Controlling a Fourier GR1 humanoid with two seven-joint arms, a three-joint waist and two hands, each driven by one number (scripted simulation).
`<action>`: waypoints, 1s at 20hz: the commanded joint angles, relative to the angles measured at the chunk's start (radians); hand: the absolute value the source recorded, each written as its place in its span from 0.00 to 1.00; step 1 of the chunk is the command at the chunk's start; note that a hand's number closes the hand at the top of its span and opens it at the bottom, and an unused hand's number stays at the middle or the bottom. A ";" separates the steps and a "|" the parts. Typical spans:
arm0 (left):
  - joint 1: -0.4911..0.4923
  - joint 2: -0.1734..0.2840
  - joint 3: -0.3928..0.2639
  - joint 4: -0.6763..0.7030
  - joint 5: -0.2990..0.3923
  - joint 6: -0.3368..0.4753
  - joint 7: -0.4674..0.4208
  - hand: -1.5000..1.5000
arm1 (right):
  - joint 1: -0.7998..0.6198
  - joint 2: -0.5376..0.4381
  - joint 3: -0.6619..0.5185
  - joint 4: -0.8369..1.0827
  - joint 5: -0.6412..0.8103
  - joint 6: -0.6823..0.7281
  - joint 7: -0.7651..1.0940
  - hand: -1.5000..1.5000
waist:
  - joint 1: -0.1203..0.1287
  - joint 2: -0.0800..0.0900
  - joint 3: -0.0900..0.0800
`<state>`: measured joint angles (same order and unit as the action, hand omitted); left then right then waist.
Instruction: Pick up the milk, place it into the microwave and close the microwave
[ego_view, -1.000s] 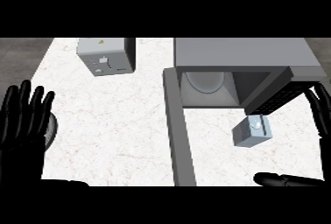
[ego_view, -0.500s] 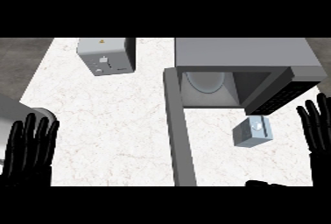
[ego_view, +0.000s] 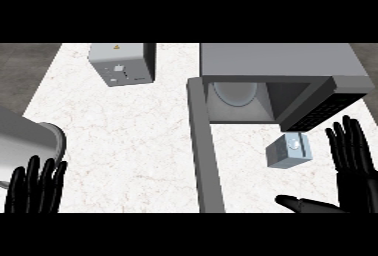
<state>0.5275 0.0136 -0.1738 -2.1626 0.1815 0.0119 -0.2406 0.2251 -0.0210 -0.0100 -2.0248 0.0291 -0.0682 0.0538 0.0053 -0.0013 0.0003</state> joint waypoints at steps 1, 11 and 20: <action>0.048 0.000 -0.024 -0.037 -0.011 -0.010 -0.030 0.00 | 0.043 0.020 0.031 0.067 -0.008 -0.027 -0.105 0.00 | -0.002 0.000 0.000; 0.158 0.005 -0.044 0.071 -0.002 -0.063 -0.209 0.00 | -0.064 0.021 -0.077 0.459 -0.005 -0.120 -0.347 0.00 | 0.005 0.001 0.000; 0.211 0.006 -0.118 0.020 -0.039 -0.036 -0.200 0.00 | -0.086 0.003 -0.142 0.600 -0.022 -0.093 -0.427 0.00 | 0.000 0.000 0.000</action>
<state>0.7001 0.0238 -0.2444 -2.1414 0.1666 -0.0256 -0.4163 0.1259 -0.0232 -0.1427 -1.4793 0.0127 -0.1673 -0.3179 0.0065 -0.0006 0.0003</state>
